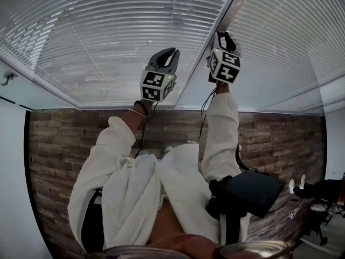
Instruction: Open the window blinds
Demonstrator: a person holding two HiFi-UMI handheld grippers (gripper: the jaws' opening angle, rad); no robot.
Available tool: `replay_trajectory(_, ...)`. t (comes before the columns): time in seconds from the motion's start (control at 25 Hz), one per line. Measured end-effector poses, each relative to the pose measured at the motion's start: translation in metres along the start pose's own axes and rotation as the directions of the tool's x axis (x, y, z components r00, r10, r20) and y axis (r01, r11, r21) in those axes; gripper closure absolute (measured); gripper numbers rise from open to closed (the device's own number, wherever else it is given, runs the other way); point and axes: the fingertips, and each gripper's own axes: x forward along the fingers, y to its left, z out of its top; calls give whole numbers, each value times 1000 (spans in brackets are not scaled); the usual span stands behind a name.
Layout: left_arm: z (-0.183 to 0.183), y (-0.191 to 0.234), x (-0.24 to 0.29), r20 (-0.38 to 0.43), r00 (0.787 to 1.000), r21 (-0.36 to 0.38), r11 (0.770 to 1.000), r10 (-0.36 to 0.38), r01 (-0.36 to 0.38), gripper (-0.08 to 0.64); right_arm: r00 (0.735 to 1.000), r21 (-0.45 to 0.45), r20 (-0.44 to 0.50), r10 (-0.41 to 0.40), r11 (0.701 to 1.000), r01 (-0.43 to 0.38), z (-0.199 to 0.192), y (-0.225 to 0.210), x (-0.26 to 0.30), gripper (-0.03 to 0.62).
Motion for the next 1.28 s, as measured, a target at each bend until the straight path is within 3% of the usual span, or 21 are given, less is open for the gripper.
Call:
replay_trajectory(0.08, 1, -3, -4, -10, 1000, -1, 1000, -11, 11, 535, 996, 489, 48, 72, 868, -86, 0, -7, -1, 469)
replay_trajectory(0.12, 3, -4, -5, -11, 1000, 2, 1000, -15, 15, 535, 994, 608, 61, 86, 787, -106, 0, -9, -1, 469)
replay_trajectory(0.16, 5, -4, -6, -4, 1000, 3, 1000, -15, 15, 535, 995, 635, 59, 84, 766, -102, 0, -10, 0, 469)
replay_trajectory(0.2, 6, -3, -7, 5, 1000, 1, 1000, -12, 12, 535, 997, 568, 37, 65, 820, -74, 0, -10, 1, 469)
replay_trajectory(0.28, 6, -1, -8, 15, 1000, -1, 1000, -11, 11, 535, 999, 157, -34, -30, 987, 35, 1, -5, 0, 469)
replay_trajectory(0.32, 6, -2, -9, 14, 1000, -1, 1000, -13, 13, 535, 995, -113, -57, -87, 990, 80, 2, -1, -1, 469)
replay_trajectory(0.4, 4, -2, -10, 11, 1000, 3, 1000, -17, 17, 535, 984, -541, -64, -167, 834, 106, 2, 8, -1, 469)
replay_trajectory(0.48, 1, -2, -10, 5, 1000, 4, 1000, -18, 18, 535, 981, -756, -42, -191, 648, 94, 0, 13, 0, 469)
replay_trajectory(0.52, -1, -2, -9, 3, 1000, 3, 1000, -19, 19, 535, 983, -790, -28, -183, 607, 91, -1, 14, 0, 469)
replay_trajectory(0.56, -2, -4, -8, 0, 1000, 2, 1000, -21, 21, 535, 986, -774, -20, -164, 626, 89, -1, 14, 0, 469)
replay_trajectory(0.64, -5, -6, -8, -10, 1000, 2, 1000, -26, 26, 535, 994, -554, -30, -105, 830, 71, -1, 10, 0, 469)
replay_trajectory(0.72, -7, -7, -8, -20, 999, 4, 1000, -28, 28, 535, 999, -90, -38, -30, 996, 27, 0, 3, 0, 469)
replay_trajectory(0.76, -7, -7, -7, -22, 999, 3, 1000, -29, 29, 535, 1000, 151, -29, 3, 989, 2, 0, -1, 0, 469)
replay_trajectory(0.84, -5, -7, -6, -16, 999, -2, 1000, -31, 31, 535, 999, 497, -3, 46, 867, -39, -1, -7, 1, 469)
replay_trajectory(0.92, -3, -6, -5, -2, 999, -3, 999, -34, 34, 535, 998, 634, 23, 59, 771, -60, 0, -9, 2, 469)
replay_trajectory(0.96, -3, -6, -5, 4, 999, -4, 999, -36, 36, 535, 998, 608, 21, 52, 792, -54, 0, -9, 2, 469)
replay_trajectory(1.0, -2, -7, -5, 7, 999, -6, 999, -38, 38, 535, 999, 500, 3, 34, 866, -31, 0, -8, 1, 469)
replay_trajectory(1.08, -3, -9, -5, 10, 999, -6, 999, -46, 46, 535, 997, 32, -54, -52, 998, 54, 2, -3, 0, 469)
replay_trajectory(1.12, -4, -10, -4, 11, 999, -6, 999, -49, 49, 535, 992, -248, -66, -106, 965, 86, 3, 1, -1, 469)
replay_trajectory(1.2, -7, -9, -2, 11, 999, -12, 999, -52, 52, 535, 983, -662, -52, -178, 743, 100, 2, 9, 0, 469)
replay_trajectory(1.28, -11, -9, 0, 5, 999, -20, 998, -53, 53, 535, 982, -821, -27, -188, 564, 85, 0, 13, 2, 469)
